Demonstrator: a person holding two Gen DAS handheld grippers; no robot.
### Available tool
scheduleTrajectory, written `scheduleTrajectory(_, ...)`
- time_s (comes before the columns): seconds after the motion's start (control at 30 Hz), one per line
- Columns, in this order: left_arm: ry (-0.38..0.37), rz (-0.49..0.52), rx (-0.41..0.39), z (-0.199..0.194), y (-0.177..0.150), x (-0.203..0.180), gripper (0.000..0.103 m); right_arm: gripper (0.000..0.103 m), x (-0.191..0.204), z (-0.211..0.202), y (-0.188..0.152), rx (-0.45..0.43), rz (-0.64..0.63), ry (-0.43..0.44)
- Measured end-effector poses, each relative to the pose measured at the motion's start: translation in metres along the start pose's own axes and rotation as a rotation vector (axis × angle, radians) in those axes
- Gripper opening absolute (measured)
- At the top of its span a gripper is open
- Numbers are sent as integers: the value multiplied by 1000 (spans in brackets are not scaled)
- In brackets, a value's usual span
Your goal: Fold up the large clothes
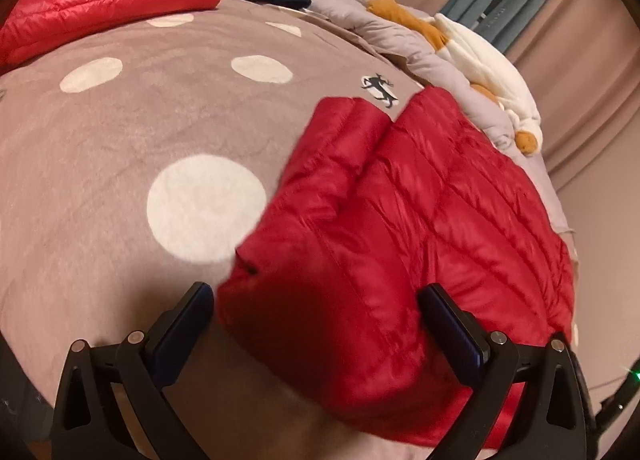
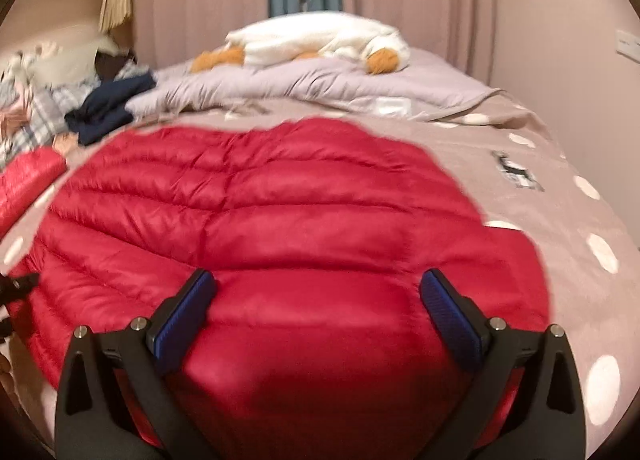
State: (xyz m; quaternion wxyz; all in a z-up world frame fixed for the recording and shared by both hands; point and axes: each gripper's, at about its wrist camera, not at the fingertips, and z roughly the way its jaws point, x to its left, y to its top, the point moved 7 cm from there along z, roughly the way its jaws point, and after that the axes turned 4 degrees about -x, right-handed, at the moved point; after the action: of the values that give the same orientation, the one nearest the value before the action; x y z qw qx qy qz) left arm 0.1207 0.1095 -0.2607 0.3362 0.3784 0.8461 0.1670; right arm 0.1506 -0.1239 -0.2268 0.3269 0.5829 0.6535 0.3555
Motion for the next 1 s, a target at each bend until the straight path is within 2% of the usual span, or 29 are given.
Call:
scheduleTrajectory(0.1,-8,5,3,2,-5,-6,102,103,-31,-18,1,-33,69,-51)
scheduleTrajectory(0.2,-81,8,36,6,-8,-17,102,103,-70,-21,-8,21,221,-47)
scheduleTrajectory(0.27,-155,-13,70,11,-11,-25,102,103,-92,-16,-24,99,377,18)
scheduleTrajectory(0.43,-273,-92,77,27,-3,-37,102,103,-122,-18,-46,138,636,89)
scheduleTrajectory(0.47,-288,-109,78,29,-2,-39,102,103,-125,-15,-57,178,738,159)
scheduleTrajectory(0.5,-310,-126,83,31,-1,-40,102,103,-124,-14,-62,181,798,220)
scheduleTrajectory(0.57,-327,-135,98,37,2,-43,102,103,-117,-20,-63,146,810,252)
scheduleTrajectory(0.67,-304,-130,73,39,2,-49,102,103,-91,-16,-62,170,788,347)
scheduleTrajectory(0.73,-268,-125,42,38,0,-50,98,103,-81,-13,-60,163,749,325)
scheduleTrajectory(0.77,-232,-117,22,37,-1,-50,90,103,-78,-11,-59,145,749,319)
scheduleTrajectory(0.8,-184,-101,-11,34,-1,-49,83,94,-77,-9,-58,135,755,318)
scheduleTrajectory(0.83,-154,-82,-34,32,-1,-49,80,82,-77,-9,-58,133,767,314)
scheduleTrajectory(0.87,-126,-60,-53,30,-1,-51,75,60,-76,-5,-59,148,796,339)
scheduleTrajectory(0.9,-101,-31,-72,28,-1,-53,69,50,-80,3,-58,172,837,382)
scheduleTrajectory(0.93,-76,8,-100,23,1,-56,66,46,-80,5,-62,191,877,413)
scheduleTrajectory(1.0,-27,79,-163,14,5,-62,50,43,-78,7,-62,200,862,395)
